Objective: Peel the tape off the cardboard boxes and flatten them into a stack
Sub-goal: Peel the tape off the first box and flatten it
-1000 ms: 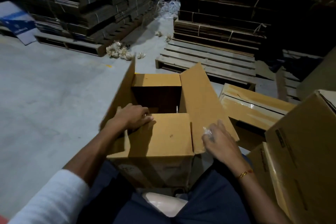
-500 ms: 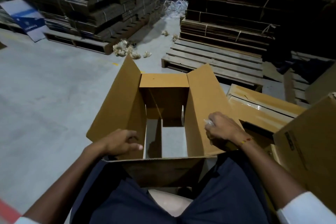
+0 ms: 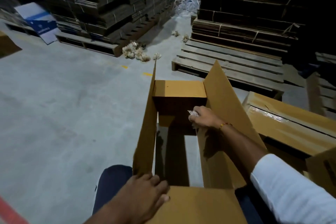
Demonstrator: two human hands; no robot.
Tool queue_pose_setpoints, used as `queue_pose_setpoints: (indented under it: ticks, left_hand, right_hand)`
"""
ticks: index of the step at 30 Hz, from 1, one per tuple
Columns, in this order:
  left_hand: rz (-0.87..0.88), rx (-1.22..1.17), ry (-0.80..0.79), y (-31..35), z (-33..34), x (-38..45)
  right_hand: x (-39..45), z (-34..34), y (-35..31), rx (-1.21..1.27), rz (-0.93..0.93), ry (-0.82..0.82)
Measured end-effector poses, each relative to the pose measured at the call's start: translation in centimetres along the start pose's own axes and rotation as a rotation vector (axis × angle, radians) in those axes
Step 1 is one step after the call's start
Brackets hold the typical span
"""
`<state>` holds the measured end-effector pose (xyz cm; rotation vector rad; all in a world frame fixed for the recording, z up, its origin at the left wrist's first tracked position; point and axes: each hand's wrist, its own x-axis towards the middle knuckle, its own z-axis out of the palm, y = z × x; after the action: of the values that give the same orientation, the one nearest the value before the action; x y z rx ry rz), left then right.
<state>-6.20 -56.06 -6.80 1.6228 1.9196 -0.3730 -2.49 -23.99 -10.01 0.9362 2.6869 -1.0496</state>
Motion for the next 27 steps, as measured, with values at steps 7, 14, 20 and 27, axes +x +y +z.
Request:
queue_pose_setpoints:
  ticks: [7, 14, 20, 27]
  left_hand:
    - [-0.010, 0.191, -0.059, -2.3, -8.1, 4.3]
    - [-0.135, 0.245, -0.058, -8.1, -17.4, 9.3]
    - [-0.336, -0.056, 0.405, -14.5, -18.7, 16.1]
    - [-0.351, -0.286, 0.565, -14.1, -17.5, 17.9]
  right_hand:
    - [7.4, 1.6, 2.7, -0.077, 0.064, 0.030]
    - [11.9, 2.2, 4.4, 0.042, 0.073, 0.048]
    - [14.9, 0.8, 2.9, 0.129, -0.030, 0.378]
    - [22.1, -2.8, 1.8, 0.101, -0.039, 0.450]
